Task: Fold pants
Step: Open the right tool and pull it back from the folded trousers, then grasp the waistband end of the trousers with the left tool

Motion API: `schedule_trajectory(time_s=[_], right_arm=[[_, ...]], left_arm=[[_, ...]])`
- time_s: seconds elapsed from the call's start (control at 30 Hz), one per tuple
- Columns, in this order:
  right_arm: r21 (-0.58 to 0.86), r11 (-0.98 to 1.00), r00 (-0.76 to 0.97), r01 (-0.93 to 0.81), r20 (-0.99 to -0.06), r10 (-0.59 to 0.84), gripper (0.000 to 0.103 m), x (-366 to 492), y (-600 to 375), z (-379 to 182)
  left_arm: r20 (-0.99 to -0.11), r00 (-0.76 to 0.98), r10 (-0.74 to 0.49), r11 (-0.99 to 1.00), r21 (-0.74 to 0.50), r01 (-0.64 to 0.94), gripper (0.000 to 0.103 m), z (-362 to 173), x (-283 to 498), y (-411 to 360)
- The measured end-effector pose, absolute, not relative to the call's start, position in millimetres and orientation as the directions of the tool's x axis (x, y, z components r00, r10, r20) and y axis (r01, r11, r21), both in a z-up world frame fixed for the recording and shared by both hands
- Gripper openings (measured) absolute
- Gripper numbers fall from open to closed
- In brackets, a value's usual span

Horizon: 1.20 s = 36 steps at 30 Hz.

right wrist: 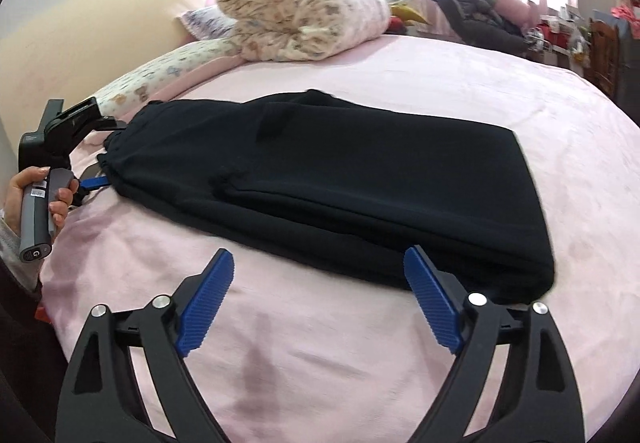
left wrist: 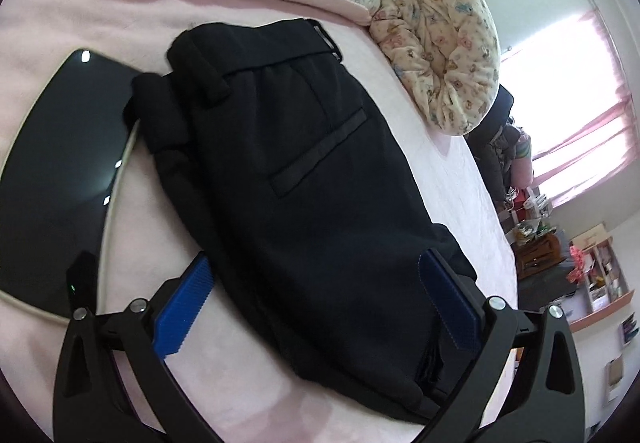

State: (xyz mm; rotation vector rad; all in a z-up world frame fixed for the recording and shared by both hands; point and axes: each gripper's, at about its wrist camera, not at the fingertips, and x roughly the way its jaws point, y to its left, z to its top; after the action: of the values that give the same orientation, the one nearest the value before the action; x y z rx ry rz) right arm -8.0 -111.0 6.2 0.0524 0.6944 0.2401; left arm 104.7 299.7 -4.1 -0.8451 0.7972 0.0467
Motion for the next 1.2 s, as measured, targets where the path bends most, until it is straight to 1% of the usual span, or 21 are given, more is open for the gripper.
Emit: schedule_trajectory(time_s=[0.1,0.2,0.3,0.57,0.73,0.8,0.83,0.87,0.9,0.97,1.07,1.17,1.2], right_arm=[[0.13,0.979,0.737,-0.154,-0.645,0.202,0.096,-6,-123,4],[0.145,0.984,0.724,-0.1,-0.668,0.172,0.097,-3,-134,1],[0.117,0.99,0.718,-0.074,-0.683,0.134,0.097,-2,-138,-3],[0.078,0.995,0.713,-0.061,-0.694,0.098,0.097,-1,-139,-5],[0.077,0.995,0.701,-0.07,-0.706,0.104,0.097,0,-136,-10],[0.074,0.995,0.698,-0.072,-0.708,0.103,0.097,-1,-134,-12],[0.074,0.994,0.695,-0.076,-0.711,0.106,0.097,-1,-134,-12],[0.075,0.994,0.693,-0.079,-0.713,0.109,0.097,-1,-133,-13],[0.076,0.994,0.691,-0.081,-0.714,0.111,0.097,-1,-133,-13],[0.077,0.994,0.691,-0.083,-0.714,0.113,0.097,-2,-133,-14],[0.084,0.993,0.69,-0.084,-0.714,0.119,0.097,-2,-134,-13],[0.09,0.992,0.687,-0.086,-0.716,0.124,0.097,-2,-135,-14],[0.09,0.992,0.686,-0.086,-0.716,0.125,0.097,-2,-135,-14]], left_arm=[[-0.656,0.716,-0.239,0.695,-0.63,-0.345,0.101,-4,108,295],[-0.643,0.733,-0.223,0.699,-0.63,-0.34,0.101,-2,111,291],[-0.632,0.746,-0.21,0.696,-0.633,-0.34,0.101,0,113,288],[-0.631,0.753,-0.19,0.677,-0.639,-0.365,0.101,-3,121,286],[-0.625,0.757,-0.192,0.676,-0.643,-0.36,0.101,-5,122,286],[-0.626,0.758,-0.182,0.676,-0.639,-0.366,0.097,-4,121,285],[-0.63,0.757,-0.174,0.676,-0.635,-0.373,0.088,-4,120,285],[-0.638,0.754,-0.158,0.674,-0.628,-0.39,0.075,-4,119,286],[-0.646,0.749,-0.146,0.671,-0.621,-0.405,0.069,-5,116,287],[-0.661,0.74,-0.126,0.668,-0.608,-0.429,0.047,-6,114,290],[-0.666,0.737,-0.112,0.661,-0.604,-0.445,0.032,-8,110,295],[-0.644,0.759,-0.1,0.672,-0.606,-0.425,0.021,-4,107,293],[-0.631,0.77,-0.093,0.681,-0.605,-0.413,0.02,0,106,290]])
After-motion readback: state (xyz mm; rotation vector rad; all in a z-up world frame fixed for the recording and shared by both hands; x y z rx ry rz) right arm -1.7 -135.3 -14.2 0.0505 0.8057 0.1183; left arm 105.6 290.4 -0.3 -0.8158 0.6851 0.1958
